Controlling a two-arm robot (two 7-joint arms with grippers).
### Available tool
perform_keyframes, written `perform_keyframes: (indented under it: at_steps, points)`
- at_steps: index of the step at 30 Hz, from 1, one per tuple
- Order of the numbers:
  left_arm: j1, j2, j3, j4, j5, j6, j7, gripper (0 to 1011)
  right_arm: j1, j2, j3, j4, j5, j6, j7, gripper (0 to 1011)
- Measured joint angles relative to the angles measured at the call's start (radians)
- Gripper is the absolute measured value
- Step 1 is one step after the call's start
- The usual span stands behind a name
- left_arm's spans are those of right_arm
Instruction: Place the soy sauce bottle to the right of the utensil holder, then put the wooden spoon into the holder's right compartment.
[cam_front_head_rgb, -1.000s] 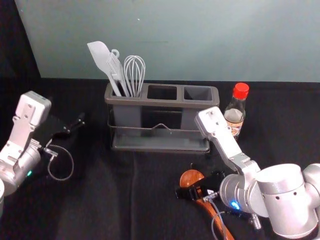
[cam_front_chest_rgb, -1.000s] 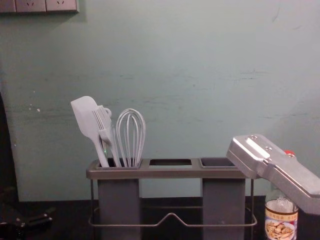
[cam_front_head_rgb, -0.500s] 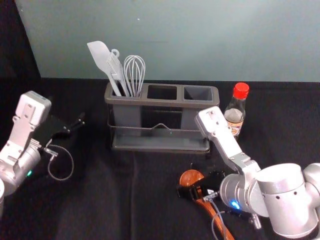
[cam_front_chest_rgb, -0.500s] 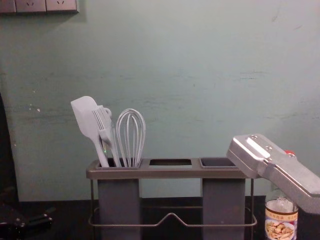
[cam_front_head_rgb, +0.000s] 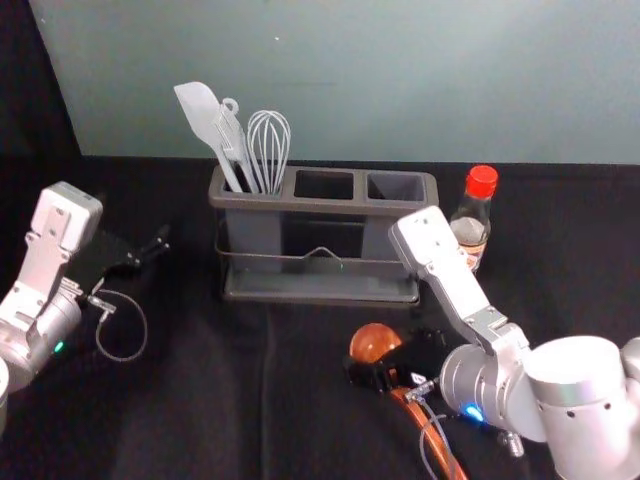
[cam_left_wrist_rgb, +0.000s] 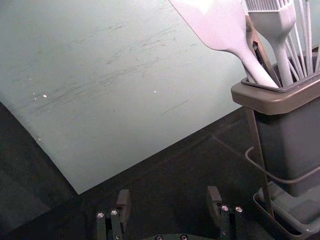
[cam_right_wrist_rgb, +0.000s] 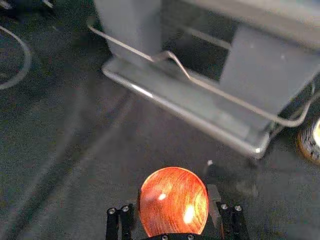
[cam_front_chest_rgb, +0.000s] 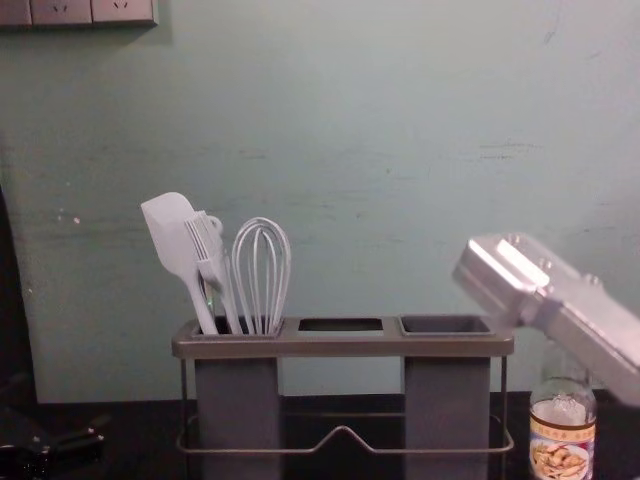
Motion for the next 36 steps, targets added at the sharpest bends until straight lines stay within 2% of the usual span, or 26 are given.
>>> perform_keyframes:
  at_steps: [6,7,12,20,24,28,31,36]
  points:
    - [0.000,0.000,0.000,0.000,0.000,0.000,0.000,1005,-0.029,0.031,0.008,-0.050,0.000,-0.114,0.043,835]
    - [0.000,0.000,0.000,0.000,0.000,0.000,0.000,1005,-0.038,0.041,0.014,-0.064,0.005,-0.153,0.060,835]
    - [0.000,0.000,0.000,0.000,0.000,0.000,0.000,1005,-0.062,0.067,0.037,-0.101,0.028,-0.259,0.103,835]
    - [0.000,0.000,0.000,0.000,0.000,0.000,0.000,1005,-0.085,0.132,0.087,-0.153,0.117,-0.472,0.186,835]
    - [0.000,0.000,0.000,0.000,0.000,0.000,0.000,1005,-0.083,0.139,0.109,-0.157,0.150,-0.530,0.203,835]
    - [0.000,0.000,0.000,0.000,0.000,0.000,0.000,1005,-0.058,0.132,0.140,-0.144,0.207,-0.584,0.221,835]
    - [0.000,0.000,0.000,0.000,0.000,0.000,0.000,1005,-0.034,0.123,0.154,-0.134,0.236,-0.603,0.224,835]
    - [0.000,0.000,0.000,0.000,0.000,0.000,0.000,1005,0.008,0.115,0.161,-0.124,0.253,-0.626,0.215,835]
